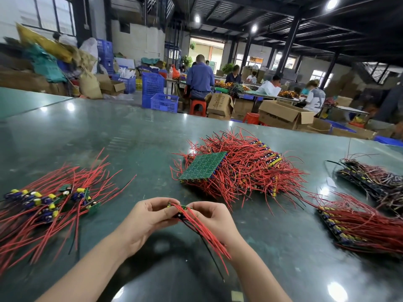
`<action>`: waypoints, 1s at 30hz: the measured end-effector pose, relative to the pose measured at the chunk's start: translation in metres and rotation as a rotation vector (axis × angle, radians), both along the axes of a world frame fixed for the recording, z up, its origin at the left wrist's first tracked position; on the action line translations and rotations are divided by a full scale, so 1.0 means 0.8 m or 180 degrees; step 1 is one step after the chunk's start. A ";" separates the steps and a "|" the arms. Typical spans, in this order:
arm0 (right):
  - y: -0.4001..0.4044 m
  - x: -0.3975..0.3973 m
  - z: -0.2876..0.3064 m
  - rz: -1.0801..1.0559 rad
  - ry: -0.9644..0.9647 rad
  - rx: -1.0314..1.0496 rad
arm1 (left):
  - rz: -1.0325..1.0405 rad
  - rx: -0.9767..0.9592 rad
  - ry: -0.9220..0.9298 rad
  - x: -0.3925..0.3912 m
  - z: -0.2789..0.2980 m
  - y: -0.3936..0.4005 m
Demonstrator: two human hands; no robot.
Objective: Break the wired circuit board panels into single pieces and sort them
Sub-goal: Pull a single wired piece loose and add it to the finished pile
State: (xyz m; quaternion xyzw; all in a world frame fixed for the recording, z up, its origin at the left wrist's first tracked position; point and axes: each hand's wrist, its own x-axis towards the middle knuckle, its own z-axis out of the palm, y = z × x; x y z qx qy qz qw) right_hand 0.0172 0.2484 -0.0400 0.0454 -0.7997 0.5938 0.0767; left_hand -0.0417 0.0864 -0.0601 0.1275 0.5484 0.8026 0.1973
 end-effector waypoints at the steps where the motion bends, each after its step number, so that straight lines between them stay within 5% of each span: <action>1: 0.000 0.001 0.001 0.0048 0.0028 0.0024 | -0.0033 0.0004 -0.0017 0.000 0.000 -0.001; 9: 0.004 0.003 0.004 0.0249 -0.0004 0.0014 | -0.0270 -0.0052 -0.0119 -0.001 0.000 -0.004; 14: 0.000 0.006 0.007 0.0359 -0.0189 -0.0612 | -0.0674 0.0177 -0.0372 -0.004 0.002 -0.012; 19: 0.006 0.001 0.012 -0.0094 -0.0073 -0.1045 | -0.0228 0.0091 -0.0486 -0.013 0.011 -0.020; 27: 0.003 0.003 0.006 -0.0382 0.0096 -0.0911 | -0.0040 -0.2595 0.1693 0.001 0.003 -0.012; 30: 0.001 0.006 0.008 -0.0322 0.0258 -0.0800 | 0.0475 -0.2217 0.1935 0.001 0.004 -0.009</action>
